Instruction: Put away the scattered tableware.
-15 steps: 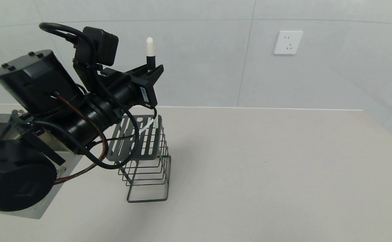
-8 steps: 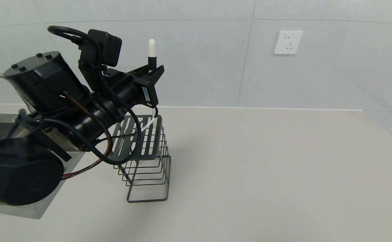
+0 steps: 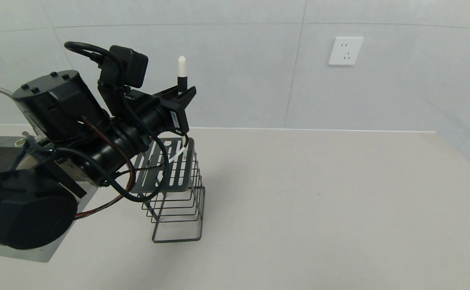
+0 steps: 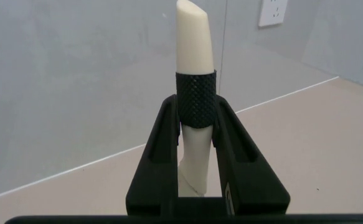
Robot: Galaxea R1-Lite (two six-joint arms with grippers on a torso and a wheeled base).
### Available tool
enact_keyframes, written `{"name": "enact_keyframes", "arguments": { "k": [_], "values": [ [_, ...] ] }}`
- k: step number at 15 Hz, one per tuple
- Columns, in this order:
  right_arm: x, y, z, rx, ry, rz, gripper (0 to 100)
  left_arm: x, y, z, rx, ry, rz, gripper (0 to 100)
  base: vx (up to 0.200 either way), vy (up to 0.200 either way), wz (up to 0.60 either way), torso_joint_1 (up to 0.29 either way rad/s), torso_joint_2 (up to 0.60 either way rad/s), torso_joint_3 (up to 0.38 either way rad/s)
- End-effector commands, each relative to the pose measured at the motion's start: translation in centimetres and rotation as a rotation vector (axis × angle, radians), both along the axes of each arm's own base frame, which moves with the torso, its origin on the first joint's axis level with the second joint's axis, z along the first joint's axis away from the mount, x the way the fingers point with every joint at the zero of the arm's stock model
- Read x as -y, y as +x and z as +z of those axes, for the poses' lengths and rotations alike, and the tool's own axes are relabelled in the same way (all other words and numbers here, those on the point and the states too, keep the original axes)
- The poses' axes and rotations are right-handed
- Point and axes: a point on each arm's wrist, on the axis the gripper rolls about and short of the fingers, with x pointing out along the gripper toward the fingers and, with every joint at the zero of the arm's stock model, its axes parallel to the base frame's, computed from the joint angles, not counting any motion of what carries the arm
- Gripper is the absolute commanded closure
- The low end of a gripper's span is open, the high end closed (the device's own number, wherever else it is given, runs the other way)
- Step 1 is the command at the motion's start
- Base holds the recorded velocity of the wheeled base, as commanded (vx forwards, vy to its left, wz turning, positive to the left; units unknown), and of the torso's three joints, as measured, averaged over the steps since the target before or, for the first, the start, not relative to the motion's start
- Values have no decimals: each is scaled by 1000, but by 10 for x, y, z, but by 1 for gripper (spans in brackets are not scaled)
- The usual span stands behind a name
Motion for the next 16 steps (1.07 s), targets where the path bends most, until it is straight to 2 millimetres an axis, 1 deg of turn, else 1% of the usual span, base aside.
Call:
{"name": "enact_keyframes", "arguments": {
  "k": [1,4,7,11,16],
  "values": [
    [0,0,0,-1,0,1,0,-2,-3,-6,-23,9,1,100,0,0,0,0,0,0],
    [0,0,0,-1,0,1,0,-5,-8,-15,-60,10,-3,100,0,0,0,0,0,0],
    [0,0,0,-1,0,1,0,-9,-14,-28,-108,28,-6,100,0,0,0,0,0,0],
    [0,0,0,-3,3,1,0,-11,-19,-36,-139,39,-7,100,0,0,0,0,0,0],
    [0,0,0,-1,3,1,0,-15,-26,-56,-212,63,-13,100,0,0,0,0,0,0]
  ]
}}
